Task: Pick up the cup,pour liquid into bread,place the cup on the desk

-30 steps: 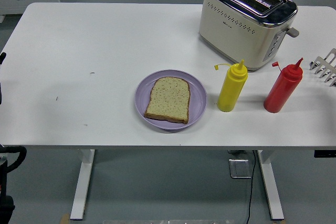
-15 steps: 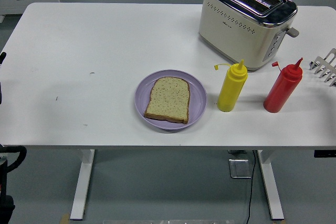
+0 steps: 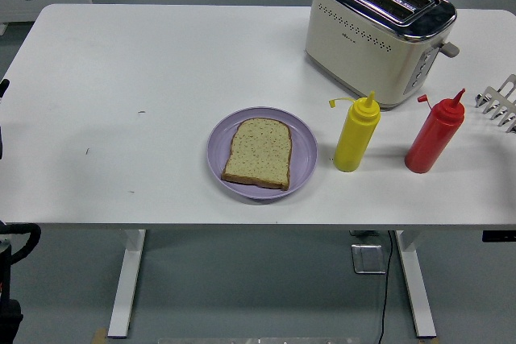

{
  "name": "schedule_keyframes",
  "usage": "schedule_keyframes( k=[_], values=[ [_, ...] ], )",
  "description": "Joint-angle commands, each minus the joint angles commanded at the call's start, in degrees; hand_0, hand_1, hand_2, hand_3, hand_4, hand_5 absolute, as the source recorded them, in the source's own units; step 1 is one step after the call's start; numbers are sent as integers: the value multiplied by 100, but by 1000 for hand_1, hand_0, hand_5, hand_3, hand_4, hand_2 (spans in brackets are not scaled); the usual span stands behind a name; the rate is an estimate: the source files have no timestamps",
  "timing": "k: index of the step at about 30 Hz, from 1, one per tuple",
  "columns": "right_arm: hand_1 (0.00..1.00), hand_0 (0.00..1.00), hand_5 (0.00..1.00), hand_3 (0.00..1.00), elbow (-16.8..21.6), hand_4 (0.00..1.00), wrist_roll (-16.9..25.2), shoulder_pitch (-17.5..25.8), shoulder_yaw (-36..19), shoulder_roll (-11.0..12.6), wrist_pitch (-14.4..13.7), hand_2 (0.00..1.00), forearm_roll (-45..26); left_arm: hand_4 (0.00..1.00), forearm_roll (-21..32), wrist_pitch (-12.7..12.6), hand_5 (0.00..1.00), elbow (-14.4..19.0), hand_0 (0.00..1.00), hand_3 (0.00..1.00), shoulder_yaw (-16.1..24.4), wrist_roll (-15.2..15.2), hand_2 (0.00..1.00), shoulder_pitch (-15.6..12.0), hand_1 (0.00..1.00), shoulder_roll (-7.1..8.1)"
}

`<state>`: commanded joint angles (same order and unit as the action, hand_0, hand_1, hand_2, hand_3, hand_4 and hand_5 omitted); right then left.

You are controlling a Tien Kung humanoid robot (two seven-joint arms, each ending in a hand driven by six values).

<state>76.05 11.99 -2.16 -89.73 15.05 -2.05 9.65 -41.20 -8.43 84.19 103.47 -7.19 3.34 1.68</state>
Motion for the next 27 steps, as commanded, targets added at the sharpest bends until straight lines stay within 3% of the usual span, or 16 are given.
schedule_keyframes(
  k=[27],
  values=[
    [737,784,576,759,-83,619,-65,-27,-40,-36,1,742,69,663,-114,141,998,20,717,688,9,106,772,5,750,1]
  ],
)
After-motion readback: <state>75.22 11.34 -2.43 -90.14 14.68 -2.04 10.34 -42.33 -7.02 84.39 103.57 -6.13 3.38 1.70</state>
